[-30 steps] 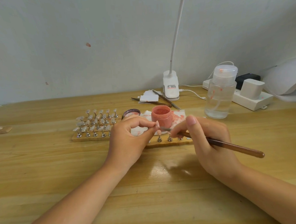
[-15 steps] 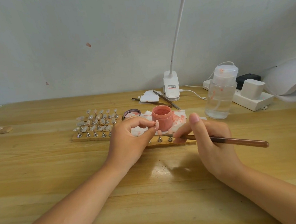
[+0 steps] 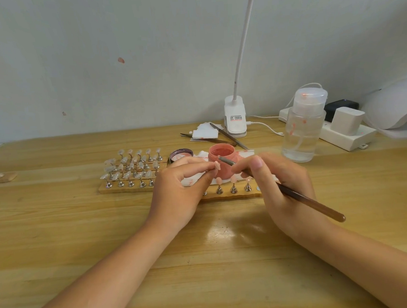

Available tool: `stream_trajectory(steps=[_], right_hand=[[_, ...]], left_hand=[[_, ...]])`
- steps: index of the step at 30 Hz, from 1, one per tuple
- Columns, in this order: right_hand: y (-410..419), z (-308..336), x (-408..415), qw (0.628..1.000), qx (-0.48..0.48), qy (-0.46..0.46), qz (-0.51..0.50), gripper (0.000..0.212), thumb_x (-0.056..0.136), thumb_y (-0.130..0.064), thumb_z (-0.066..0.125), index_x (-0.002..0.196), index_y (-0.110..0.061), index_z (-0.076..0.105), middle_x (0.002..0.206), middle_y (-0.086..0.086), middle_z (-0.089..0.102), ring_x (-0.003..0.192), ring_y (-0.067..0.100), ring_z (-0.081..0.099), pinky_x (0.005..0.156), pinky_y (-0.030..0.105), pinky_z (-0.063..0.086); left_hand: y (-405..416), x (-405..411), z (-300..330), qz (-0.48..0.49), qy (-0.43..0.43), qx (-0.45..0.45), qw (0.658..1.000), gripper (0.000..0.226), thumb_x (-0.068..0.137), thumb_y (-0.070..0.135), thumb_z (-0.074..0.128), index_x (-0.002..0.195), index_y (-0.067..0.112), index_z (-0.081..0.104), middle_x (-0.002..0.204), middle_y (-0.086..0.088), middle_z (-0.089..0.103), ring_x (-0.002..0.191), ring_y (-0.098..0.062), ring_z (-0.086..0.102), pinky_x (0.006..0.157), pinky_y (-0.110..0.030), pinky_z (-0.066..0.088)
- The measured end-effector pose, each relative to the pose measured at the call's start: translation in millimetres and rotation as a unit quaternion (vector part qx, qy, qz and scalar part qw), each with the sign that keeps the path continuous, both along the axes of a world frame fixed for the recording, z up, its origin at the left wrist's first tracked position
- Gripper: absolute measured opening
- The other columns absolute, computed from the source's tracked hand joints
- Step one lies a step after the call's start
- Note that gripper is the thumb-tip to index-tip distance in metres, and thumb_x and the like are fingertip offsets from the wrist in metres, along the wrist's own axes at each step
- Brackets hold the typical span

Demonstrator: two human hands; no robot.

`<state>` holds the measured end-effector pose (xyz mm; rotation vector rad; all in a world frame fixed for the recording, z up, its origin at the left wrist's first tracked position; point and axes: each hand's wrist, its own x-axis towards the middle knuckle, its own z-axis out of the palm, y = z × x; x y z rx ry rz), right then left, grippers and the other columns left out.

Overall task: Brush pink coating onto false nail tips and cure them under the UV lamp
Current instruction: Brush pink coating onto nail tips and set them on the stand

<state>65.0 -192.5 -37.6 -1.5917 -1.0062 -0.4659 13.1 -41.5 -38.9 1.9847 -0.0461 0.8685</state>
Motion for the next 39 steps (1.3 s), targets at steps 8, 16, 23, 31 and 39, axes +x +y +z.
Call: stream_trajectory(steps=[8,16,23,31,39], right_hand=[[-1.6,0.0,-1.5,0.999,0.025,0.025,0.019,0.042,0.093,-0.026,0.035,0.075,-0.009,0.069,0.078,-0.015,0.065,0.078,-0.001,0.063,0.07,0.016,0.047],[-1.2,-1.0,-0.7,0.998,0.028,0.049,0.025,0.046,0.092,-0.03,0.036,0.073,-0.006,0.069,0.073,-0.004,0.068,0.073,0.007,0.064,0.069,0.024,0.051],[-1.5,-1.6,-1.2,0.996,0.043,0.072,0.029,0.047,0.091,-0.033,0.035,0.068,-0.009,0.068,0.066,-0.001,0.067,0.064,0.009,0.064,0.062,0.027,0.051],[-2.1,-1.3,-1.1,0.993,0.053,0.097,0.036,0.046,0.09,-0.035,0.038,0.067,-0.009,0.068,0.064,-0.002,0.067,0.064,0.007,0.065,0.064,0.019,0.049],[-1.7,0.4,-1.6,0.993,0.054,0.1,0.037,0.04,0.09,-0.033,0.045,0.068,-0.009,0.069,0.065,-0.005,0.068,0.065,0.007,0.066,0.064,0.02,0.05]], left_hand=[[1.5,2.8,-3.3,0.002,0.003,-0.001,1.0,0.02,0.077,0.007,0.068,0.089,0.023,0.069,0.084,0.013,0.065,0.083,0.01,0.058,0.074,-0.002,0.038],[2.7,2.7,-3.9,0.002,0.013,0.002,1.0,0.018,0.077,0.009,0.068,0.085,0.024,0.07,0.085,0.011,0.066,0.082,0.007,0.058,0.074,-0.003,0.038],[2.3,3.3,-3.8,0.006,0.014,0.005,1.0,0.017,0.076,0.009,0.069,0.086,0.022,0.07,0.085,0.01,0.066,0.082,0.008,0.058,0.073,-0.002,0.037],[2.7,3.5,-3.3,-0.003,-0.01,0.015,1.0,0.022,0.074,0.007,0.07,0.088,0.024,0.069,0.081,0.014,0.066,0.079,0.009,0.059,0.072,-0.003,0.039],[2.5,3.4,-2.8,-0.014,-0.023,0.004,1.0,0.021,0.07,0.012,0.07,0.081,0.03,0.068,0.073,0.022,0.066,0.077,0.009,0.061,0.073,-0.003,0.04]])
